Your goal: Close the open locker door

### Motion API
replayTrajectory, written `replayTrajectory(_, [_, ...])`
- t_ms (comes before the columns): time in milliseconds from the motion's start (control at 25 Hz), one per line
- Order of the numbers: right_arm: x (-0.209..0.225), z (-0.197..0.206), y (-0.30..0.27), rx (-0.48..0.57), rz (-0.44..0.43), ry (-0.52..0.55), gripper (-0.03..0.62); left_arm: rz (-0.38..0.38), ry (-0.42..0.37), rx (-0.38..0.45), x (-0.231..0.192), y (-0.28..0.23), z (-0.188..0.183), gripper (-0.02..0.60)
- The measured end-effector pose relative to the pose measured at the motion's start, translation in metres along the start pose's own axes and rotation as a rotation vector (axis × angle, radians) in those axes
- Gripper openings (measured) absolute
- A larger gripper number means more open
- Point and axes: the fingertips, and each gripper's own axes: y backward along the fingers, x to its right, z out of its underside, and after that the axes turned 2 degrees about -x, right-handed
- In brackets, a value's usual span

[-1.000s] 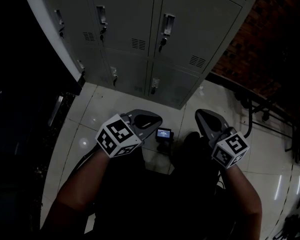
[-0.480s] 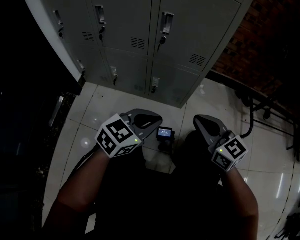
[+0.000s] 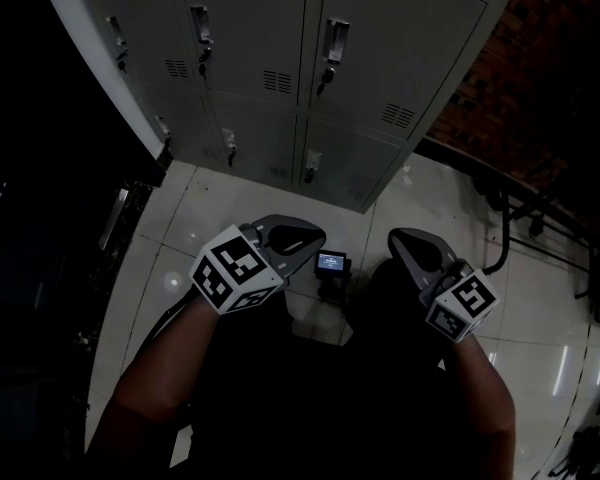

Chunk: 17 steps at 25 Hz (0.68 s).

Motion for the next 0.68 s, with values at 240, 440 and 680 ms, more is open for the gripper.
replayTrajectory(240, [0.0005,-0.0002,0.0003,0.001,-0.005,-0.009,0.002,-0.002,-0.001,-0.004,0.0001,-0.0005,-0.0001,0.012])
replayTrajectory(440, [-0.0013,0.0007,-0.001,-0.004,-0.007,-0.004,0.002,-0.004,-0.002,-0.007,0.0001,-0.0003,0.0009,0.012])
replayTrajectory(680, [-0.001,0.0008,-0.0008,-0.005,-0.007,-0.006,0.002,-0.005,-0.002,-0.009,0.0002,-0.0002,0.0012,0.012])
